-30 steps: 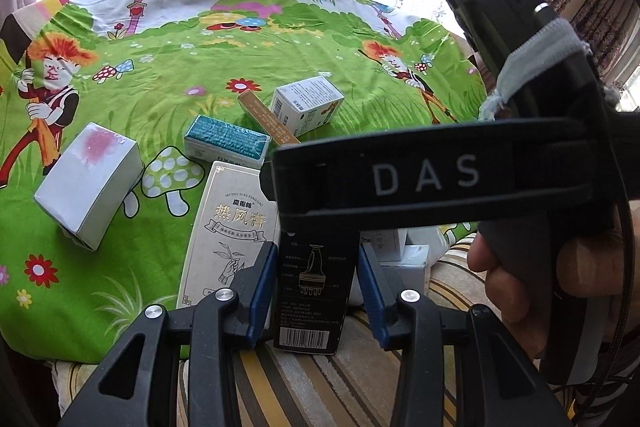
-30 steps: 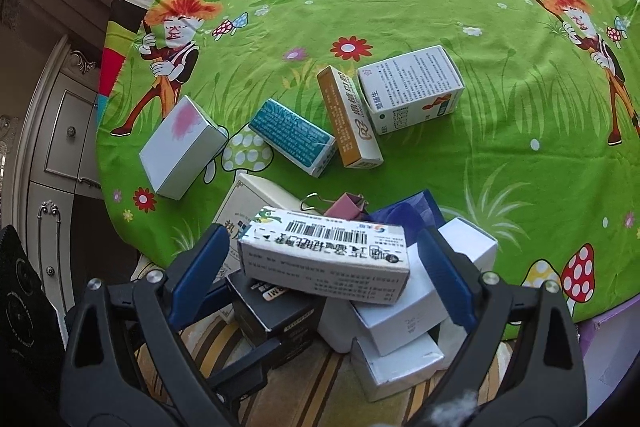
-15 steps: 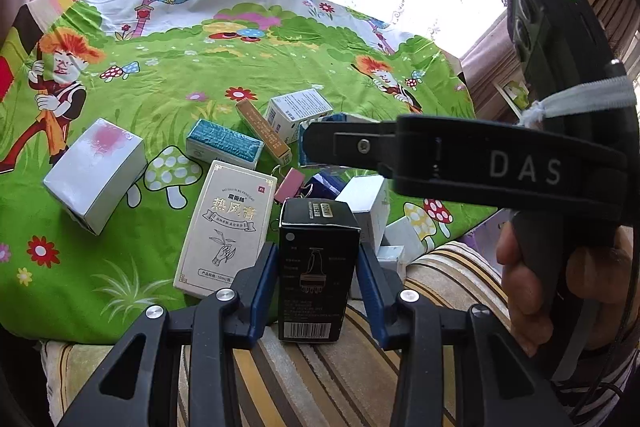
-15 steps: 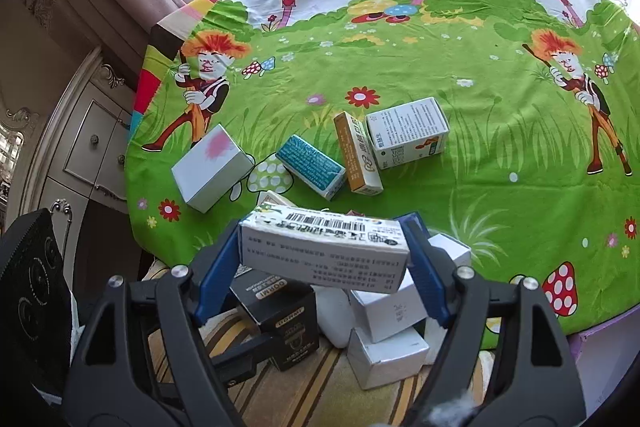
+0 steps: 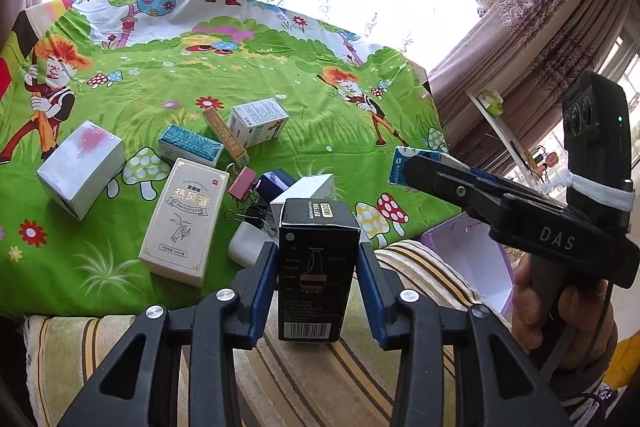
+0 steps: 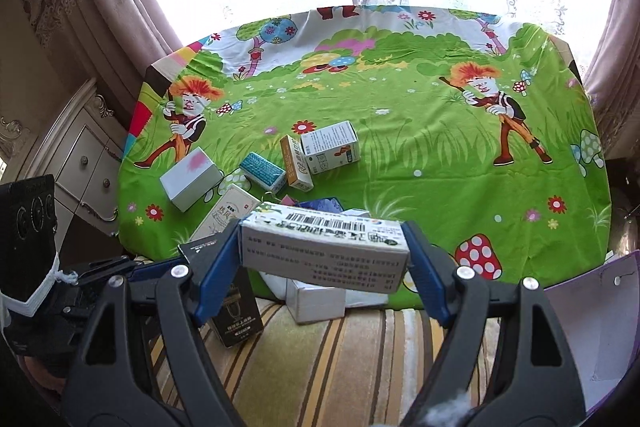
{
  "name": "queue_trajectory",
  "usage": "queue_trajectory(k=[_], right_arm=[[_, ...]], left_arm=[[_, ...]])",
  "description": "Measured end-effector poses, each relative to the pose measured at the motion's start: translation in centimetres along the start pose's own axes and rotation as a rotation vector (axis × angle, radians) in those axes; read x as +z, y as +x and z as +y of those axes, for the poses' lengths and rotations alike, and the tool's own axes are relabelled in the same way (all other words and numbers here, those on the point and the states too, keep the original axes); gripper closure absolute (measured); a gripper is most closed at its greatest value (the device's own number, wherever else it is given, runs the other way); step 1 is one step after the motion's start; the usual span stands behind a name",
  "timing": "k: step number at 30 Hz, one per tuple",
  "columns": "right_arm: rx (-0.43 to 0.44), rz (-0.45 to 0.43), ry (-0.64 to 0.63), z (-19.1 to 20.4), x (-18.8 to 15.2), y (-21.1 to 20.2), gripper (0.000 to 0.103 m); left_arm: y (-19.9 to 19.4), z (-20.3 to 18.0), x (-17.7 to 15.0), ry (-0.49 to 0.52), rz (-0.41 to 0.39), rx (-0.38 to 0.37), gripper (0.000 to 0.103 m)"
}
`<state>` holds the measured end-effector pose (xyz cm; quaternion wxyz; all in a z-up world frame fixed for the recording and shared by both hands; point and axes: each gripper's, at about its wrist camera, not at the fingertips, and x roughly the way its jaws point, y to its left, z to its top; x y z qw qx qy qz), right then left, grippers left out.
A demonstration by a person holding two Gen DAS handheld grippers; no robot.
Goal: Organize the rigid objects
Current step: 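Carry both held boxes over the purple-rimmed storage box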
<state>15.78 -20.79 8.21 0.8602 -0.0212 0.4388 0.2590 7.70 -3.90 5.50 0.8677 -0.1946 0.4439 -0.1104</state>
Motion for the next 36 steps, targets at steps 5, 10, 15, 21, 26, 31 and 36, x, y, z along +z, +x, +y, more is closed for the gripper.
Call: queue_trajectory(k=[5,10,15,21,26,31,36], right_arm=[[-0.042,-0.019,0.044,-3.1,-1.8,-2.4,0.022],[-0.104,-0.038,0.093,-6.5,-3.8,-4.7,0.022],[-0.205,-0.063,0.144,-10.1,-5.5,-7.0,0.022],[-0.312,-0.072,0.21,-14.2,-7.9,-8.8,0.022],[-0.39,-0.069,0.245,-16.6,-9.5,-9.8,0.022],[-0.445,-0.072,0.284,-18.7,-10.7,-11.0,0.022],[-0.501,-0.086,0.313,-20.1,-11.5,-12.4,0.022]], left_arm=[[-0.1,-2.3,-0.1,0.025,0.005,-0.043,0.062],[0.5,-4.9,-0.1,0.047,0.015,-0.099,0.062],[1.7,-8.0,-0.4,0.065,0.045,-0.177,0.062],[4.1,-11.8,-0.9,0.082,0.112,-0.27,0.062],[5.8,-14.5,-1.4,0.101,0.156,-0.32,0.062],[7.6,-16.8,-2.0,0.094,0.202,-0.372,0.062],[9.0,-18.4,-2.3,0.094,0.239,-0.387,0.061]])
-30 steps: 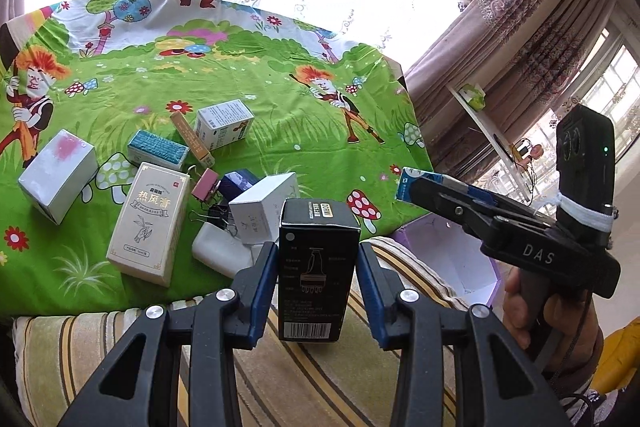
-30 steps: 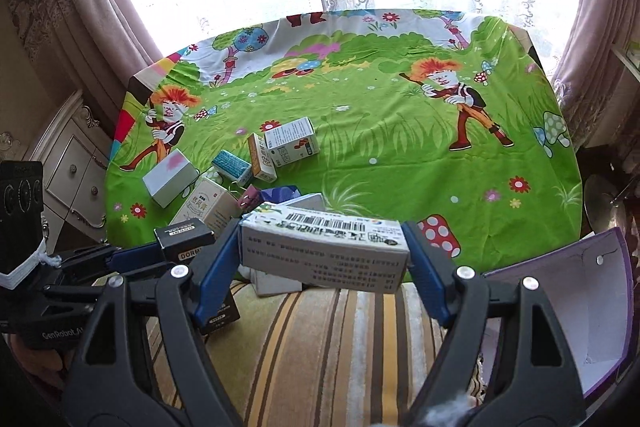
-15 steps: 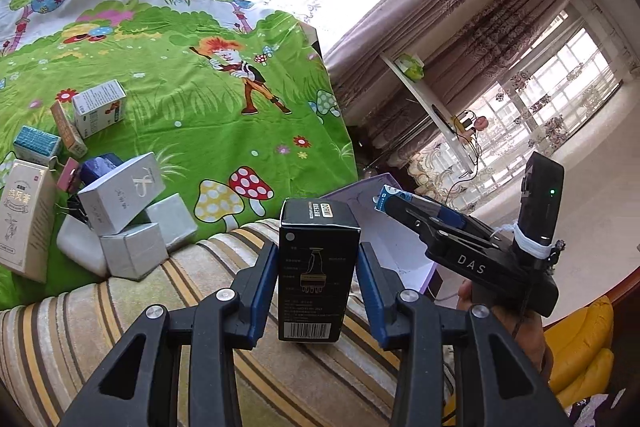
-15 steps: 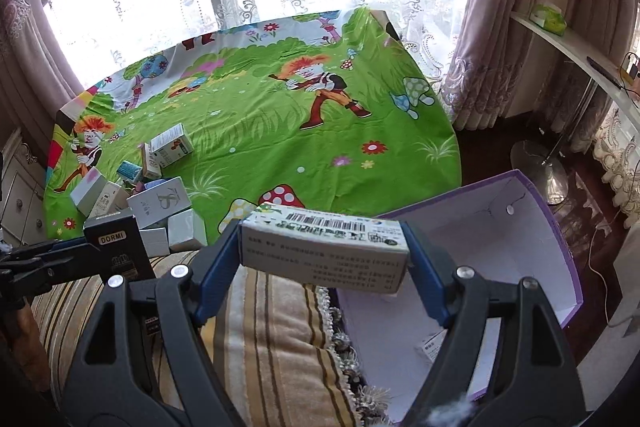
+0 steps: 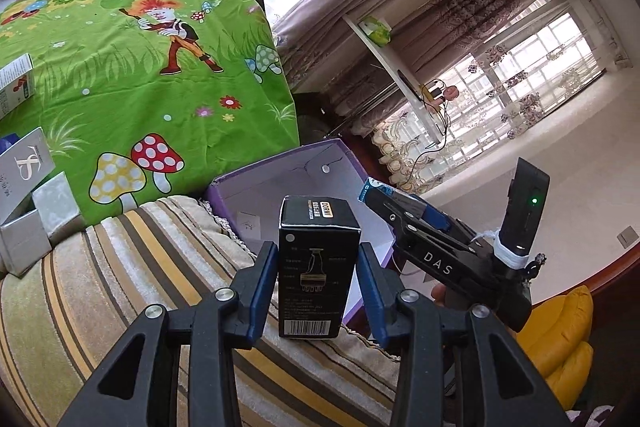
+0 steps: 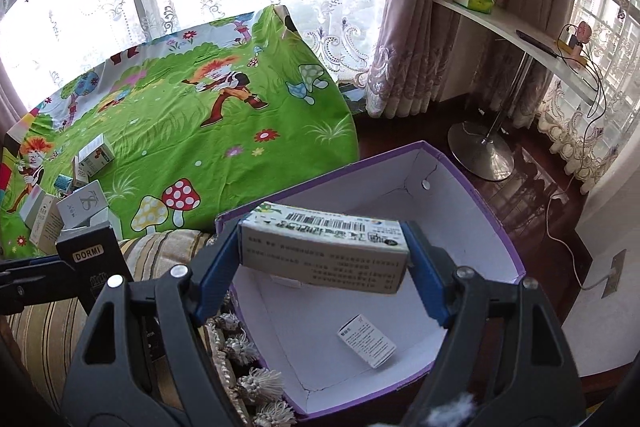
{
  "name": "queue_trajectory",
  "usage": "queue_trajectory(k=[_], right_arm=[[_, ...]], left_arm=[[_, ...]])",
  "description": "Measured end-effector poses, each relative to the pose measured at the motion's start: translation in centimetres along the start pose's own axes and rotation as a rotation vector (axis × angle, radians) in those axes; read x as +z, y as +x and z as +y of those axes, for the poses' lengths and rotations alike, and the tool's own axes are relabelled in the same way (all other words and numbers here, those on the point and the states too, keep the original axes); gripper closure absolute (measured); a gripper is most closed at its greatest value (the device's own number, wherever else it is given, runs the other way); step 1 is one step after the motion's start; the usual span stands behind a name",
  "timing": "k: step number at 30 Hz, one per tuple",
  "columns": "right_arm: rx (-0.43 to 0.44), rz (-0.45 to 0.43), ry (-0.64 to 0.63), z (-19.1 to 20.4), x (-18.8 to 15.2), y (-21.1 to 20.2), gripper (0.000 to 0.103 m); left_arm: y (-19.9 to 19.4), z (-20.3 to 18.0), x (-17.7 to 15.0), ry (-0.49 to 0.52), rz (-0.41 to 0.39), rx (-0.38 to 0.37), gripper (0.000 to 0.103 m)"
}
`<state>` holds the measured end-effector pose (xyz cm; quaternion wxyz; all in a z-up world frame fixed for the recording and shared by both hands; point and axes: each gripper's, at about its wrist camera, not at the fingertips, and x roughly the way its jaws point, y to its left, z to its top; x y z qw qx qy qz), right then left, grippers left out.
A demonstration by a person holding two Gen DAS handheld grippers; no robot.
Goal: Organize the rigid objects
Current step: 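Carry both held boxes over the purple-rimmed storage box, then open both tools to drop the boxes into the storage box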
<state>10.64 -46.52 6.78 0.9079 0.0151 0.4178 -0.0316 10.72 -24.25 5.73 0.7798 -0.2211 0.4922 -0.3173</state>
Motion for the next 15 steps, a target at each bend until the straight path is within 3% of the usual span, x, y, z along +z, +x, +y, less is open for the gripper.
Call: queue_trajectory(k=[2,4,5,12,15], right_arm=[[-0.009,-0.005,0.013,-0.5,0.0,-0.2,0.022],[-0.013,-0.005,0.017,-0.9,0.1,-0.2,0.021],[-0.013,-0.003,0.018,-0.9,0.1,-0.2,0.02],[-0.037,-0.01,-0.007,-0.3,0.1,-0.2,0.013],[-0.05,-0.03,-0.018,0.1,0.3,-0.6,0.011]], left_arm=[[0.6,-0.2,0.1,-0.001,0.023,-0.006,0.059],[0.9,-0.4,0.0,0.011,0.028,0.008,0.047],[0.9,-0.5,0.0,0.017,0.029,0.009,0.045],[0.4,-0.9,-0.1,0.056,0.009,0.05,0.045],[-0.4,-1.9,-0.2,0.138,-0.031,0.124,0.045]])
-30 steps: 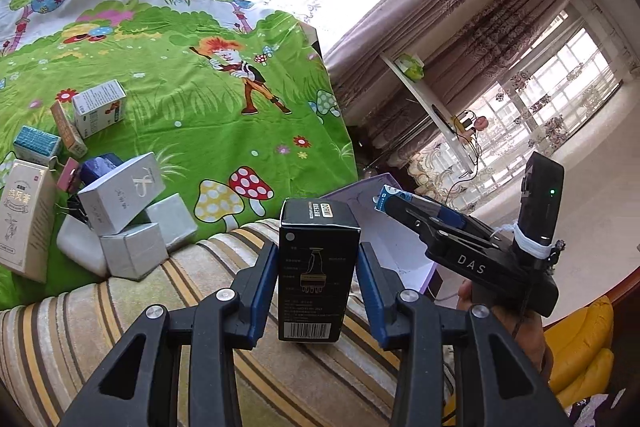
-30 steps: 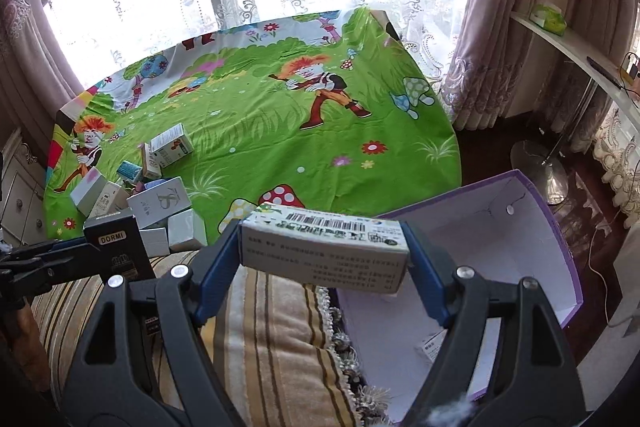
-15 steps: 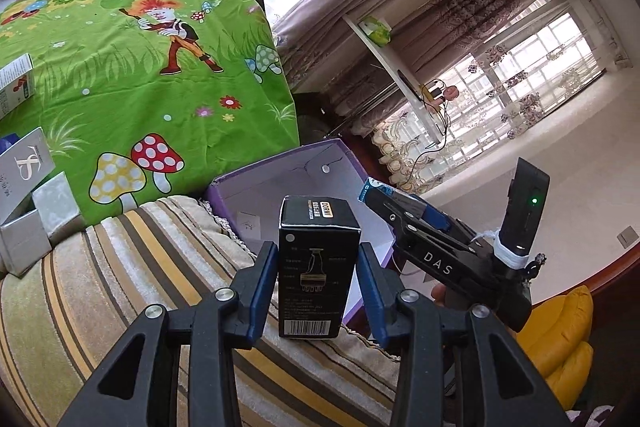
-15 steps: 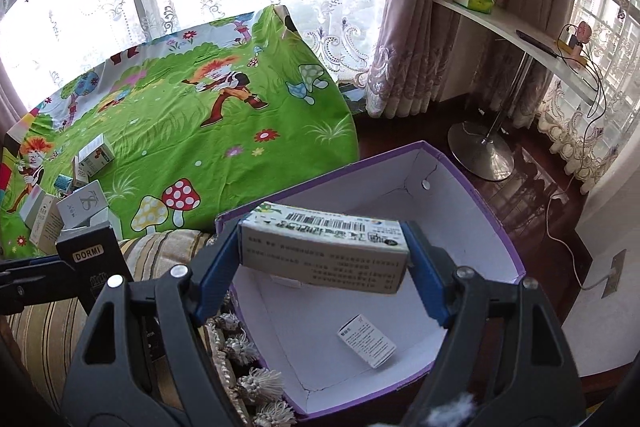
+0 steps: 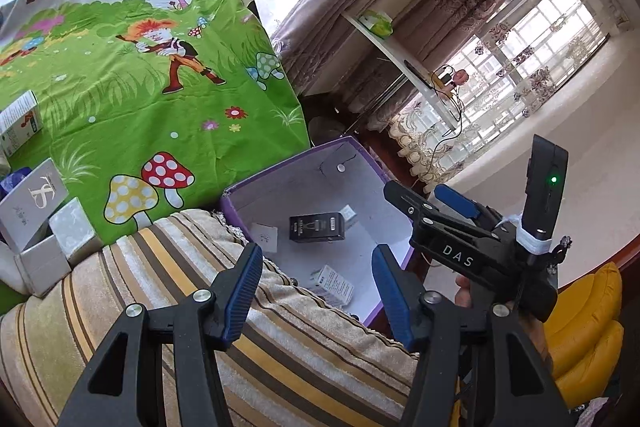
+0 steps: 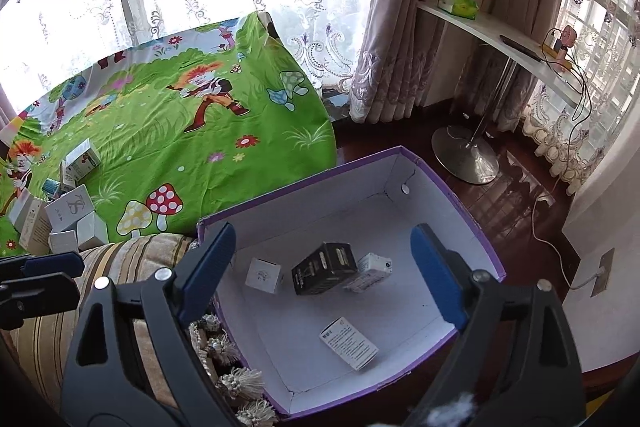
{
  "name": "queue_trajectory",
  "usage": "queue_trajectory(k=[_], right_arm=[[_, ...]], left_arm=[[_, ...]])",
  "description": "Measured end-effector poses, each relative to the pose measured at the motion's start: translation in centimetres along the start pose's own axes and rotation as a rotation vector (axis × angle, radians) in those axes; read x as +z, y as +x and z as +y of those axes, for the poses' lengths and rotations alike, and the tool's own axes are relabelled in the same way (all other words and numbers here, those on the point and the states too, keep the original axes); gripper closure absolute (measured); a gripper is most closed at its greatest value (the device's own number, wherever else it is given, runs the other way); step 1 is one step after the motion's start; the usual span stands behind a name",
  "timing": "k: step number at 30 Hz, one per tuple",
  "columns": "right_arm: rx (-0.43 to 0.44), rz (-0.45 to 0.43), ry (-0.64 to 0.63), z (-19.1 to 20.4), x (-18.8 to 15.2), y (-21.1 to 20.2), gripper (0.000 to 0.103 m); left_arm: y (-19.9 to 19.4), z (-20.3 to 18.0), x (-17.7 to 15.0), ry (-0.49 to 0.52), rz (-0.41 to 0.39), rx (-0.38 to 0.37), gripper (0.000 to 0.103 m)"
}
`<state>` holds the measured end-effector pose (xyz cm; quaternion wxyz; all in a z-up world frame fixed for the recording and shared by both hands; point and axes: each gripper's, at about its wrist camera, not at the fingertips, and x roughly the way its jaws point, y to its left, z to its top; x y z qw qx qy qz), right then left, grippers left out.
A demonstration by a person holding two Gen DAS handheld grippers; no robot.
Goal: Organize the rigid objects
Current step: 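Open both tools to drop the boxes into the storage box, then move left tool to the pink-smudged white box while right tool reaches the X-logo box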
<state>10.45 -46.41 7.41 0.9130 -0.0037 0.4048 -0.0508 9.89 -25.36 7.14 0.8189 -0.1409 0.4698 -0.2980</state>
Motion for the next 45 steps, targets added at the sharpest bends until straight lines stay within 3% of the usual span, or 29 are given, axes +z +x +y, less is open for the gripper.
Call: queue_trajectory(k=[2,4,10,15,22,34,45], right_arm=[[0.003,-0.011,0.001,0.1,0.2,-0.2,0.01],[-0.014,-0.018,-0.004,0.4,0.3,-0.4,0.009],[-0.008,-0.077,-0.035,1.4,0.5,-1.2,0.009],[0.013,-0.087,-0.076,2.6,0.5,-1.4,0.009],[0.13,-0.076,-0.082,4.3,0.6,-1.7,0.009],[0.174,-0.045,-0.099,7.5,1.3,-1.1,0.009],[0.23,-0.018,-0.198,12.3,1.7,-0.6,0.009]], left_arm=[[-0.9,-0.9,0.0,0.063,-0.043,0.048,0.043],[-1.7,-1.6,0.1,0.103,-0.082,0.088,0.034],[-3.6,-1.6,0.1,0.145,-0.203,0.189,0.034],[-4.7,-0.3,0.1,0.156,-0.24,0.247,0.034],[-8.1,3.0,0.2,0.11,-0.29,0.293,0.034],[-14.1,11.8,-1.4,-0.058,-0.355,0.441,0.034],[-17.7,18.3,-2.8,-0.2,-0.37,0.503,0.034]])
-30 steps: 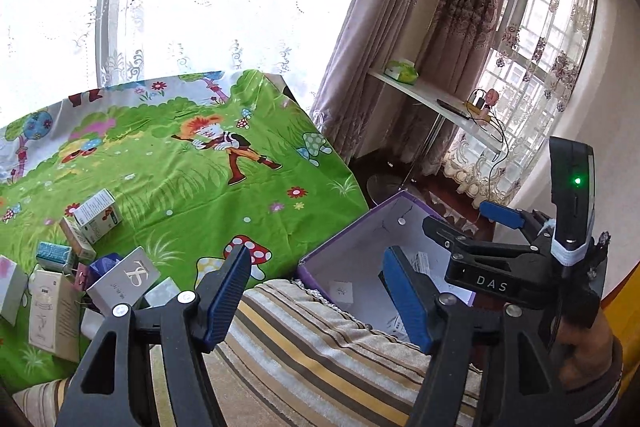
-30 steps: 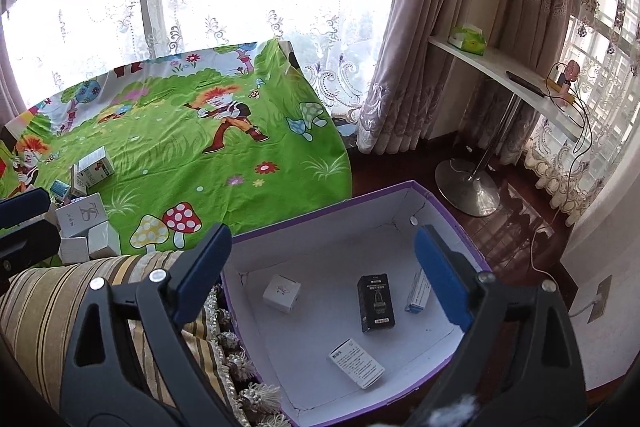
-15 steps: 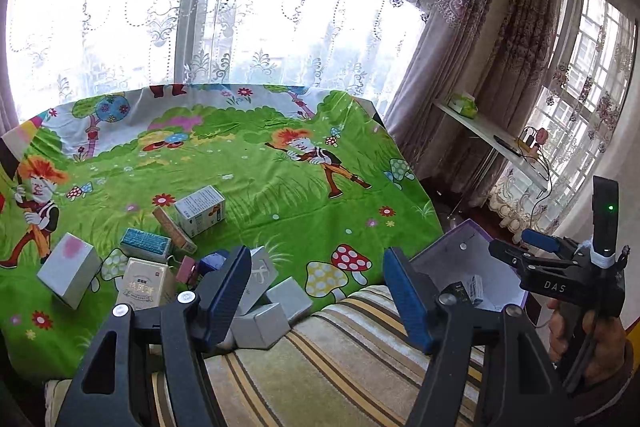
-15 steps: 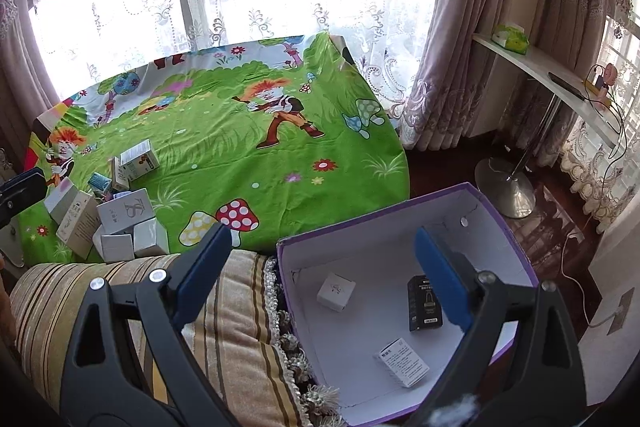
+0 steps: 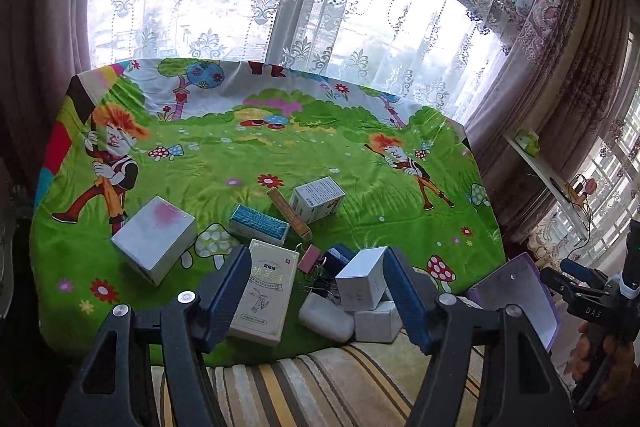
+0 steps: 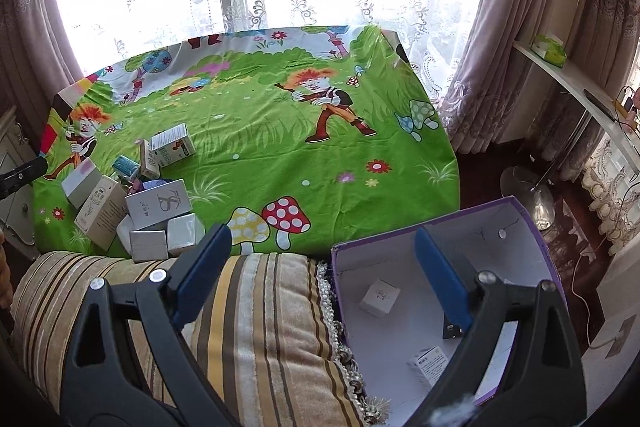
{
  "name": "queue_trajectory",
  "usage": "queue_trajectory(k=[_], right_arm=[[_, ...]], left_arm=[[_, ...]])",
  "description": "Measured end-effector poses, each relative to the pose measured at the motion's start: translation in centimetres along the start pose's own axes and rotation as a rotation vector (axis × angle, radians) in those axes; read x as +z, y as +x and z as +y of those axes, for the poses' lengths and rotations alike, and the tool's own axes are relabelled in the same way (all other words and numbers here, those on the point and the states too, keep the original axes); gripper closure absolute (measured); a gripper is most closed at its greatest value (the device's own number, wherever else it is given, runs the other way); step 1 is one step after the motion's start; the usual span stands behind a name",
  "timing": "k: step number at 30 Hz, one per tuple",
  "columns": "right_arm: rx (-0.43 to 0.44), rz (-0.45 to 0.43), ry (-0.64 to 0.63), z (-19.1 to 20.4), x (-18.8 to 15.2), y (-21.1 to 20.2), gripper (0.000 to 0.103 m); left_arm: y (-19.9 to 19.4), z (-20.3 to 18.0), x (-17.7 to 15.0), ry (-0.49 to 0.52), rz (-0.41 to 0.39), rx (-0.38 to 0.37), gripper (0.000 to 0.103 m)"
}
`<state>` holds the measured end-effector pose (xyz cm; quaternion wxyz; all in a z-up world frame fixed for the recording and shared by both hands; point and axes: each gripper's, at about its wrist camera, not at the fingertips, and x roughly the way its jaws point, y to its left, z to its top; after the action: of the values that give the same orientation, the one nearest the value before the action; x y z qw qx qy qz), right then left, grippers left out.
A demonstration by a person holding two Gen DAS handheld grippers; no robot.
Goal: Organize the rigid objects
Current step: 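Move left tool to the pink-smudged white box while right tool reaches the X-logo box, then close left tool on the pink-smudged box while right tool grasps the X-logo box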
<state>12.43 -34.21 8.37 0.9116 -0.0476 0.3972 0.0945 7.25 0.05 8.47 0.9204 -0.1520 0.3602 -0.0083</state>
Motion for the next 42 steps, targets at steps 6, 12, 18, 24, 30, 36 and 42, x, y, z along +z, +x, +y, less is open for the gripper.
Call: queue_trajectory(k=[6,12,18,24,30,36,42], right_arm=[[0.042,0.019,-0.058,2.6,1.0,1.0,0.009],[0.092,0.049,-0.112,5.4,1.8,2.7,0.009],[0.177,0.093,-0.199,8.5,2.3,4.5,0.009],[0.29,0.165,-0.25,10.6,2.3,6.8,0.009],[0.345,0.203,-0.335,12.6,2.2,8.5,0.008],[0.394,0.222,-0.393,14.0,2.5,10.1,0.006],[0.433,0.232,-0.437,15.5,2.7,11.5,0.005]], left_arm=[[0.6,3.2,0.7,-0.067,0.019,0.027,0.034],[1.6,6.2,1.4,-0.151,0.055,0.053,0.034],[2.8,9.0,2.4,-0.239,0.095,0.097,0.034],[4.8,11.9,2.6,-0.391,0.152,0.128,0.03],[6.8,14.9,1.9,-0.611,0.21,0.22,0.016],[9.1,17.3,1.9,-0.795,0.255,0.308,0.012],[11.7,17.9,2.8,-0.84,0.288,0.396,0.007]])
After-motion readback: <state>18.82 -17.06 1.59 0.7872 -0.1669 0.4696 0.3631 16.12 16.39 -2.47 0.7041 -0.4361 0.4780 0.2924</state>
